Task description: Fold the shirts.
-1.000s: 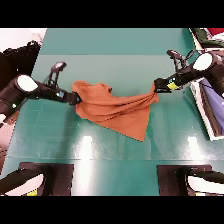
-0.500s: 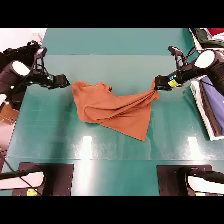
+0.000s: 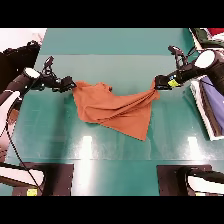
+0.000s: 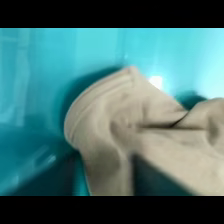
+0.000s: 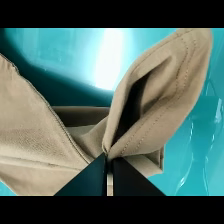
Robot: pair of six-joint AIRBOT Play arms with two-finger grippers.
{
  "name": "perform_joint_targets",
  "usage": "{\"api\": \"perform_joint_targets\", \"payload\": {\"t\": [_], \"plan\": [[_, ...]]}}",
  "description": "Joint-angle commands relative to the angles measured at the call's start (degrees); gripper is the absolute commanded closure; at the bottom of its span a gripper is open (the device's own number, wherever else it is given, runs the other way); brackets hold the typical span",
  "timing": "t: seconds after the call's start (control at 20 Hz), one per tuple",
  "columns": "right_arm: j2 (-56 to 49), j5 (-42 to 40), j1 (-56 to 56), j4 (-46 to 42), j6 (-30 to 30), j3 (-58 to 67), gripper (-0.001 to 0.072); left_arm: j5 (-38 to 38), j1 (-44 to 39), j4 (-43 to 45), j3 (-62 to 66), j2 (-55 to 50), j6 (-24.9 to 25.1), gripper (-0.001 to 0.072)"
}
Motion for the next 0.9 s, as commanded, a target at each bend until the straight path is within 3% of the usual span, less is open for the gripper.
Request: {"api": "perform_joint_targets", "payload": {"t": [0.0,0.2,0.65,0.85], "plan": [[-0.04,0.00,0.04,0.02,0.00,0.07,0.0699,0.87,0.04,-2.93,0.46,-0.59,0.68,0.0673],[0.33,1.60,-0.15,-0.52,-2.14,2.10,0.0699,-2.64,0.55,-3.10,1.40,4.02,0.55,0.0684],[17.40,3.67,-5.31,-1.88,-3.72,23.80,0.0699,-2.60,5.68,4.00,17.64,43.56,1.62,0.0682],[26.51,3.69,-9.25,-1.88,-3.72,30.23,0.0699,-5.62,5.68,4.04,27.39,53.09,1.55,0.0683]]}}
